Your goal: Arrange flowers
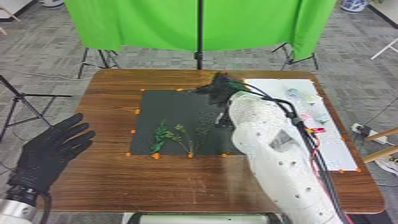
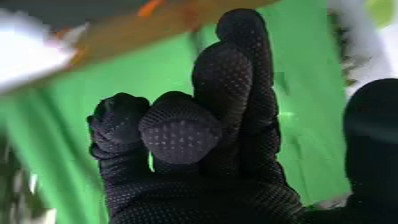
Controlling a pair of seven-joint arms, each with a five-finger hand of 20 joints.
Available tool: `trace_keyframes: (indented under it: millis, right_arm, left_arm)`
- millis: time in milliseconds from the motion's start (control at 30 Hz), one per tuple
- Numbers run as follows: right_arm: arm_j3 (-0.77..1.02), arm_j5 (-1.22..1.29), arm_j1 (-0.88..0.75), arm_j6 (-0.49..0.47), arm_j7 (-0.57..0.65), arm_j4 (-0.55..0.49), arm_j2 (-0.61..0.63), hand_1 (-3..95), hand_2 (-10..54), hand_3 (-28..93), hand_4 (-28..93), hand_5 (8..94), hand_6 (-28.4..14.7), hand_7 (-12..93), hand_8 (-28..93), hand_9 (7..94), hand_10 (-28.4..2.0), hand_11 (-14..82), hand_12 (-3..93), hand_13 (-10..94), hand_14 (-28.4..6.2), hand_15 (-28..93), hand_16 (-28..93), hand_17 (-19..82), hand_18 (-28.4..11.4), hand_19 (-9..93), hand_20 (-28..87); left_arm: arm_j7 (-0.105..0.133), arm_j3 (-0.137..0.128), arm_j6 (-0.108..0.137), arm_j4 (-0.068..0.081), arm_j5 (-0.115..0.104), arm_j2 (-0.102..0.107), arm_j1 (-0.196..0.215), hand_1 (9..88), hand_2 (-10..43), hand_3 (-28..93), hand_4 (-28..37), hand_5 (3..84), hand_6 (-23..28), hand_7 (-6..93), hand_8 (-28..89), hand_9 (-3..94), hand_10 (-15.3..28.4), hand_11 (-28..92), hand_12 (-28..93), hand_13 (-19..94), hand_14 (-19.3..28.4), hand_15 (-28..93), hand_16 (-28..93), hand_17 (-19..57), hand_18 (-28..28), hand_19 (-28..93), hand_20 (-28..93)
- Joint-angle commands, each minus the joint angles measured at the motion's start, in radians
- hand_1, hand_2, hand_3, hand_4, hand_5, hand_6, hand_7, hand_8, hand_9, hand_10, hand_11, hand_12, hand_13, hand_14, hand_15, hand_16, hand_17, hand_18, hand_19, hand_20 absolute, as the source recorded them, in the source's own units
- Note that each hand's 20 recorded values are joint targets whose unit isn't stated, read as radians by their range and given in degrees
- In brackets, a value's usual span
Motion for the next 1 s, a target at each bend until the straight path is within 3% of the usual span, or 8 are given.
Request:
trace_keyframes:
  millis: [33, 200, 300, 467, 1000]
  right_arm:
    - [0.004, -0.004, 0.040, -0.147, 0.032, 0.035, 0.313, 13.4, -5.3, 70, -28, 74.7, -2.3, 47, -16, 84.8, -10.2, 52.1, 35.2, 81, -7.2, 76, 29, 38, -22.6, 93, 40]
    - [-0.037, -0.048, 0.030, -0.216, 0.018, 0.070, 0.385, 13.4, -7.6, 67, -28, 73.2, -2.4, 47, -16, 83.1, -10.7, 52.2, 34.9, 79, -7.1, 75, 29, 37, -22.6, 93, 38]
    - [-0.072, -0.109, 0.030, -0.201, 0.002, 0.104, 0.391, 13.9, -8.6, 63, -28, 72.8, -2.4, 47, -16, 82.7, -10.6, 52.1, 34.6, 79, -6.8, 75, 29, 37, -22.6, 93, 37]
    - [-0.097, -0.131, 0.044, -0.166, -0.017, 0.130, 0.385, 15.6, -9.0, 59, -28, 72.7, -2.2, 47, -17, 82.7, -10.6, 52.2, 34.3, 79, -6.8, 75, 28, 37, -22.7, 93, 36]
    - [-0.129, -0.181, 0.061, -0.123, -0.043, 0.157, 0.369, 17.4, -8.8, 58, -28, 72.7, -1.9, 48, -17, 82.8, -10.3, 52.3, 34.6, 79, -6.7, 74, 29, 37, -22.7, 93, 36]
  left_arm:
    - [0.003, -0.006, 0.001, -0.002, 0.009, -0.011, 0.016, 24.7, -1.4, 71, -23.5, 35.8, 2.4, 21.2, -10, 27.8, 12.0, 25, 14, 23, 14.6, 33, 0, -10.8, 21.1, 44, 7]
    - [0.004, -0.008, 0.001, -0.002, 0.005, -0.010, 0.020, 24.7, -1.4, 71, -23.3, 35.8, 2.4, 21.1, -10, 27.8, 12.0, 25, 14, 23, 14.6, 33, 0, -10.9, 21.2, 44, 7]
    - [0.009, -0.006, 0.005, -0.002, 0.001, -0.001, 0.023, 24.6, -1.4, 71, -23.3, 35.8, 2.3, 21.2, -10, 27.9, 12.0, 25, 14, 23, 14.6, 33, 0, -10.8, 21.2, 44, 7]
    - [0.004, -0.004, -0.001, 0.000, 0.005, -0.005, 0.015, 24.7, -1.3, 71, -23.3, 35.8, 2.4, 21.2, -10, 27.8, 11.9, 25, 14, 23, 14.6, 33, 0, -10.8, 21.1, 44, 7]
    - [0.002, -0.001, 0.002, 0.001, 0.004, -0.008, 0.013, 24.5, -1.2, 72, -23.4, 35.7, 2.3, 21.2, -10, 28.0, 12.0, 25, 14, 23, 14.6, 33, 0, -10.9, 21.1, 44, 7]
